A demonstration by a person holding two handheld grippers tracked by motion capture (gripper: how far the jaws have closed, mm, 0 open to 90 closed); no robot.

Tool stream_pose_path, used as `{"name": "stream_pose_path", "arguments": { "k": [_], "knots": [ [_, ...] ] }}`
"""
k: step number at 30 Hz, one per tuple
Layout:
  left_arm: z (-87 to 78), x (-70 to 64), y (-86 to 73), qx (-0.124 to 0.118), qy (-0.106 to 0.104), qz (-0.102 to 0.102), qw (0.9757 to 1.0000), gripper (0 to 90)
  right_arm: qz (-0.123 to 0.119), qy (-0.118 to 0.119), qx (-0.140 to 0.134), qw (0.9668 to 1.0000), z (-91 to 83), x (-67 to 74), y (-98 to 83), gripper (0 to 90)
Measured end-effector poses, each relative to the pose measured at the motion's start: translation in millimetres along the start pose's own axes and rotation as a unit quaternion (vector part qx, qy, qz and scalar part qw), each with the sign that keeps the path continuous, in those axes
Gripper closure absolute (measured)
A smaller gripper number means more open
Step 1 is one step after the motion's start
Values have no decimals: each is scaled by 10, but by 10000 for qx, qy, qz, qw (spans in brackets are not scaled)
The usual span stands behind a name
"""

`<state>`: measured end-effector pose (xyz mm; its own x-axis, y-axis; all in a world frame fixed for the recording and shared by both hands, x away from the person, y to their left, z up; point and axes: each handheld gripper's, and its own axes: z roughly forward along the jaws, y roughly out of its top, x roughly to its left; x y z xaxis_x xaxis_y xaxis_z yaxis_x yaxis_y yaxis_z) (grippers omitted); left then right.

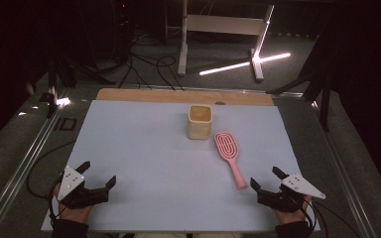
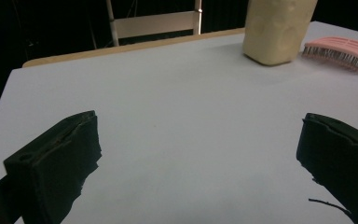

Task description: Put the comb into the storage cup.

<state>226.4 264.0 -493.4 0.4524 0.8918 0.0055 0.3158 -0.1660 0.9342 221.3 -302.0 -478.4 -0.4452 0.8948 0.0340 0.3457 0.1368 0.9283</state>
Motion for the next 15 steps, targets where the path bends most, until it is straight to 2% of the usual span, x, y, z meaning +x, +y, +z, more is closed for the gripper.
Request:
{"name": "stream_pose_path", "arguments": {
  "k": [6, 8, 15],
  "knots": [
    [3, -10, 2, -2, -8, 22, 10000, 0, 8, 75, 110, 9999, 37, -7, -26, 94],
    [4, -6, 0, 8, -4, 28, 10000, 0, 46, 119, 225, 9997, 61, -5, -39, 93],
    [3, -2, -3, 7, 19, 22, 10000, 0, 29, 161, 217, 9996, 60, -6, -33, 92]
  ]
}}
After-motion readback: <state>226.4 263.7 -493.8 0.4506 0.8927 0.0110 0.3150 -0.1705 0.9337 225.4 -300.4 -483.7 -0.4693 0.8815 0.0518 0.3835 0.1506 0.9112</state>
